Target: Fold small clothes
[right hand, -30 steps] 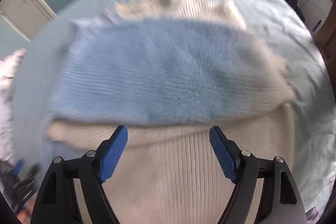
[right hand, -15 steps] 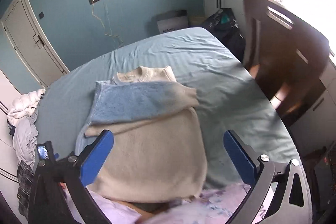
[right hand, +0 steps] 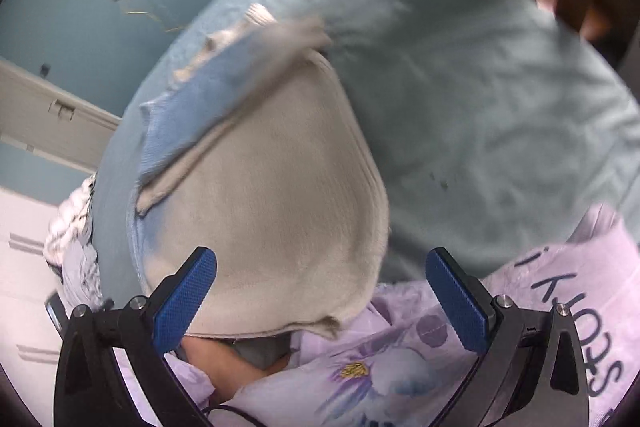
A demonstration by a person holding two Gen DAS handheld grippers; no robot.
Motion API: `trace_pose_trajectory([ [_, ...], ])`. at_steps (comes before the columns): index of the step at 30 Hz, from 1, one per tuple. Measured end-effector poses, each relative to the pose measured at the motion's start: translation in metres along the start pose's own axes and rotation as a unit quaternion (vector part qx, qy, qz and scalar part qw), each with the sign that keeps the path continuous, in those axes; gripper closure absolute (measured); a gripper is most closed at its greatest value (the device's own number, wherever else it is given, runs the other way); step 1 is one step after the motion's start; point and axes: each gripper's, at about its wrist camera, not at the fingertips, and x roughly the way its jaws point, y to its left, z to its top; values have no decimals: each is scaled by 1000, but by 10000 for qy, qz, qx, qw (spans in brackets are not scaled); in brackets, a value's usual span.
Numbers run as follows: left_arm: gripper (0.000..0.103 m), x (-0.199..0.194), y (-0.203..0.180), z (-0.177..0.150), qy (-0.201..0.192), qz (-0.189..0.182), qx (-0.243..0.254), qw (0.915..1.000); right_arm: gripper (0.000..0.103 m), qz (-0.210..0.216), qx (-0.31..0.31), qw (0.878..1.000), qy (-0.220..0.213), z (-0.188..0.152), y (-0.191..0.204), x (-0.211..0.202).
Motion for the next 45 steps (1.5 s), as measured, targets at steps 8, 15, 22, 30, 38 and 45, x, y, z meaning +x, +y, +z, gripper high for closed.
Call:
trace_pose_trajectory([
  [8,0,19,-1,-7,857,-1274,-609,9863,1,44,99,9998,-191,-11,-2,-17],
  [15,0,68,7,-21,1585,-1560,-1150,9682,1,-207,-111,9995,-233,-13,6,-14],
  [22,2,122,11,-36,2285,-1844,-1650,9416,1,-352,-68,9992,-151,-11,7,-8],
  [30,79,110,-9,-26,1769,-1509,-1352,9631,1,-501,-153,9986,-32,-11,12,0],
  [38,92,66,9,-21,885,-2345,-1826,9507,1,-661,141,9914,1124,-4,-4,49],
  [45,92,49,20,-9,466,-2659,-1905,9438,7,-541,285,9588,2775,-18,-15,121],
])
